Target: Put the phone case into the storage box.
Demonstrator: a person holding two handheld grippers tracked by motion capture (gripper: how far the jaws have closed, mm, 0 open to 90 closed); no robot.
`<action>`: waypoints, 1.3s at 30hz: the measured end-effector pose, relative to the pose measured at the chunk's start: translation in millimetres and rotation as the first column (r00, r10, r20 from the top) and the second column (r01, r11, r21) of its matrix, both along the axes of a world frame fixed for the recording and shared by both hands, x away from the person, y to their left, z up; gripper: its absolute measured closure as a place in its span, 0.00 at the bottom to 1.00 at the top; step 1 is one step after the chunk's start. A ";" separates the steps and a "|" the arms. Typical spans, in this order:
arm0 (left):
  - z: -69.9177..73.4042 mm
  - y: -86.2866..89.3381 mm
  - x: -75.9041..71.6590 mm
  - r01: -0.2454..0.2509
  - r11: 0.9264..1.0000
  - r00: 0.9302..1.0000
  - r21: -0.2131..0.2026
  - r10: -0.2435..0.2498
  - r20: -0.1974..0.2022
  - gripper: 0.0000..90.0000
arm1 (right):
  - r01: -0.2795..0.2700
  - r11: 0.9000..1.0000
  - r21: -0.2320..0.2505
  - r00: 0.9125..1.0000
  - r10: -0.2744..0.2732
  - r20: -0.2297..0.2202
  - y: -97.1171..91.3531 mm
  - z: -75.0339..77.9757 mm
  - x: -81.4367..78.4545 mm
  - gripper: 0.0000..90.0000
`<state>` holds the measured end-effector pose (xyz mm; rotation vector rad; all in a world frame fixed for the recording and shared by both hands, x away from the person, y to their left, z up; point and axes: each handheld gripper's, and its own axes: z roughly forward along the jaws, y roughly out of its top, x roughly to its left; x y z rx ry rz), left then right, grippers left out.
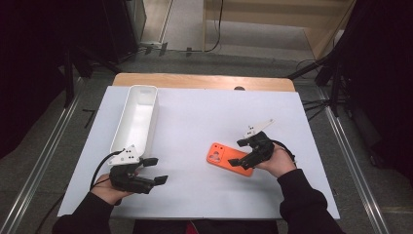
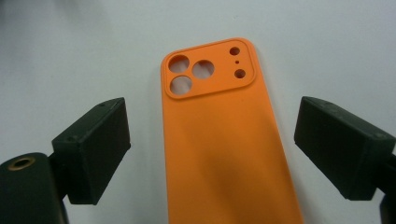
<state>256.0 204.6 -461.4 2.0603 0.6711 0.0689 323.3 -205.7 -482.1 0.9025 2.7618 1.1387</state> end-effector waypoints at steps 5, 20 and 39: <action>0.1 -0.1 0.0 0.001 1.000 1.000 0.001 -0.001 -0.001 0.28 | -0.017 1.000 -0.021 1.000 0.017 0.005 2.0 0.1 0.7 0.11; 0.0 0.1 0.1 0.002 1.000 1.000 0.002 -0.002 -0.002 0.28 | -0.055 0.991 -0.118 0.998 0.057 0.007 5.4 -4.2 -0.4 0.11; -0.4 -0.2 0.0 0.002 1.000 1.000 0.003 -0.002 -0.007 0.28 | -0.100 0.966 -0.240 0.994 0.107 0.016 8.6 -12.2 -3.3 0.11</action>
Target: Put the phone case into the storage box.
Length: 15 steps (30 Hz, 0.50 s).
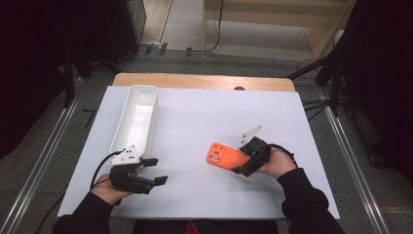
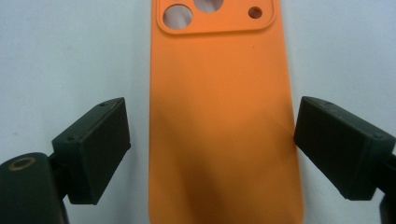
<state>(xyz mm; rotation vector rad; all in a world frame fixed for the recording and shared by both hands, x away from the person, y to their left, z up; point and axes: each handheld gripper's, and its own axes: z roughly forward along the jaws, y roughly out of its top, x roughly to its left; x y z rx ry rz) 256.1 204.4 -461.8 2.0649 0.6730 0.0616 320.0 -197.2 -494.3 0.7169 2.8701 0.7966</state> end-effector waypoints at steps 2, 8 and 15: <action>0.0 0.0 0.0 -0.001 1.000 1.000 0.000 0.001 0.000 0.28 | 0.002 1.000 -0.006 1.000 -0.002 0.006 0.3 -0.9 0.4 0.11; 0.0 -0.1 0.0 -0.001 1.000 1.000 0.001 0.001 -0.001 0.28 | 0.000 1.000 -0.031 1.000 0.001 0.006 3.3 -4.6 0.5 0.11; -0.1 -0.2 0.0 0.000 1.000 1.000 0.002 0.000 -0.002 0.28 | -0.007 0.999 -0.050 1.000 0.007 0.014 5.1 -6.9 -0.1 0.11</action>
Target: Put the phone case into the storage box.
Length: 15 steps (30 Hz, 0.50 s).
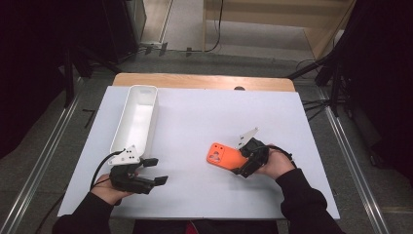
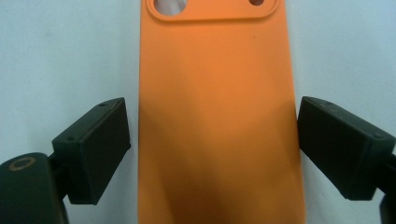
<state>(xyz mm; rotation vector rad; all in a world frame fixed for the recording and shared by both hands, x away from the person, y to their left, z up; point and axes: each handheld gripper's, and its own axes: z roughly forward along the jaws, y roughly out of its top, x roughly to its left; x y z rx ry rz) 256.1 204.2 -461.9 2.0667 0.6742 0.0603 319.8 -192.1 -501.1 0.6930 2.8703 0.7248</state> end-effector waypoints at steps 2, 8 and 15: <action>0.0 0.0 0.0 -0.001 1.000 1.000 0.000 0.001 0.001 0.28 | -0.010 1.000 -0.003 1.000 0.010 0.013 1.1 -1.9 0.0 0.11; -0.2 -0.3 0.0 0.001 1.000 1.000 0.001 -0.001 0.001 0.28 | -0.013 1.000 -0.006 1.000 0.013 0.017 2.7 -4.6 0.1 0.11; -0.2 -0.4 0.0 -0.002 1.000 1.000 0.000 0.002 0.000 0.28 | -0.027 1.000 -0.009 0.999 0.027 0.029 2.3 -5.5 0.0 0.11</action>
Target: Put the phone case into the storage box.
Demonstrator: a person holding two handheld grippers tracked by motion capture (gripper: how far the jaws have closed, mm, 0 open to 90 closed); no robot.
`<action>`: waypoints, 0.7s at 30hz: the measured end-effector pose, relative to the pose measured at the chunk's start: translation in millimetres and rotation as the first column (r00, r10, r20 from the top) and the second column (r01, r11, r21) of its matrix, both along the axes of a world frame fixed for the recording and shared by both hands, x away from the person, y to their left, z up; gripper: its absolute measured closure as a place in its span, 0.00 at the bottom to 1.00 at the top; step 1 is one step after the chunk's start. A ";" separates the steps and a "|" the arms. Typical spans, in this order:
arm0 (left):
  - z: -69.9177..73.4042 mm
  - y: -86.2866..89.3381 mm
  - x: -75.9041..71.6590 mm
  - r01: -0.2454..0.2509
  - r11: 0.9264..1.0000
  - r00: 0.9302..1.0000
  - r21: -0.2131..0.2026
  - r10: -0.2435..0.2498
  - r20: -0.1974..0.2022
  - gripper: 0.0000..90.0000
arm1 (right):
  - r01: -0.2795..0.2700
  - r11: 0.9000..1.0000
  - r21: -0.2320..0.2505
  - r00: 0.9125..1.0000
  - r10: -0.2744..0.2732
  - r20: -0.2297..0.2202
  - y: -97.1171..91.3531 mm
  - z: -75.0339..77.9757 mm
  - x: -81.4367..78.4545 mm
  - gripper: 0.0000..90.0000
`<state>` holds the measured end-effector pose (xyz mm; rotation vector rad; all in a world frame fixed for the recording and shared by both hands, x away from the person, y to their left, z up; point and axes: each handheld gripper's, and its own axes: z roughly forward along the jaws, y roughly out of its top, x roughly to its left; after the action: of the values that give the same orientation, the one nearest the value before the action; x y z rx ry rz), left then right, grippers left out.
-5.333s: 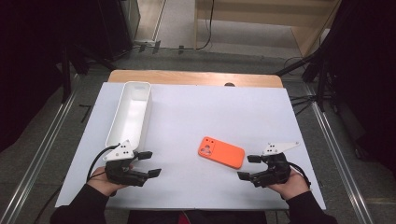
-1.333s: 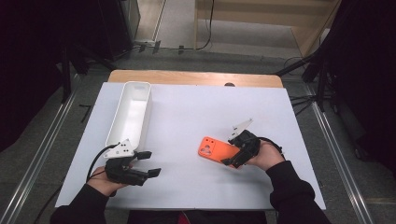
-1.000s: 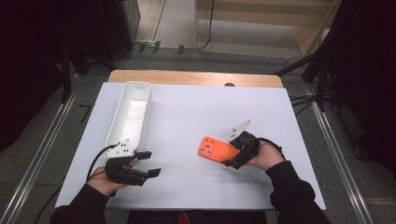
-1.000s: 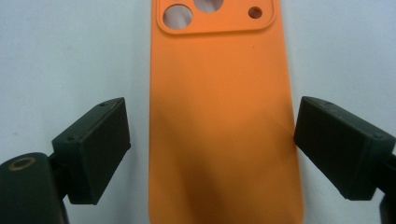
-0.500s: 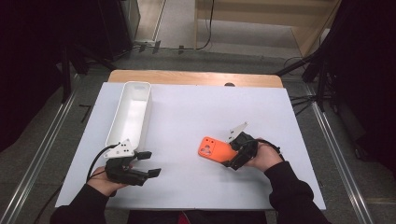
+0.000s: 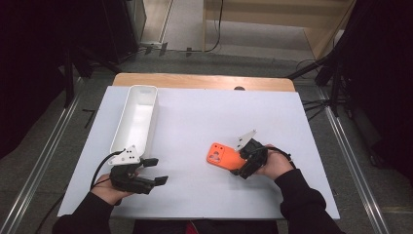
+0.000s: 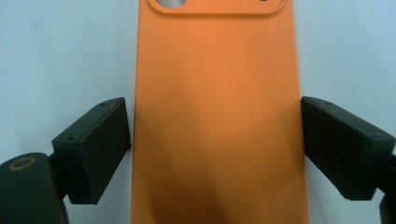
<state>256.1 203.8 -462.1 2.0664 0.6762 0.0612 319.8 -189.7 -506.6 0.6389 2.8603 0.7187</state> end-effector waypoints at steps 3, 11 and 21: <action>-0.2 -0.1 0.0 0.001 1.000 1.000 0.001 -0.001 0.001 0.28 | 0.001 1.000 0.000 1.000 -0.001 0.000 0.3 -0.1 -0.4 0.11; -0.4 -1.2 -0.3 0.001 1.000 1.000 0.000 -0.001 0.001 0.28 | -0.009 1.000 0.018 1.000 0.009 0.012 -1.8 -0.6 -0.6 0.16; 0.3 0.3 0.1 0.000 1.000 1.000 -0.001 0.000 0.001 0.28 | 0.002 1.000 0.028 1.000 -0.002 -0.002 -2.6 0.0 -0.6 0.17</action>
<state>256.2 204.2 -461.8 2.0647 0.6759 0.0616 319.3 -192.3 -506.5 0.6473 2.8557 0.7600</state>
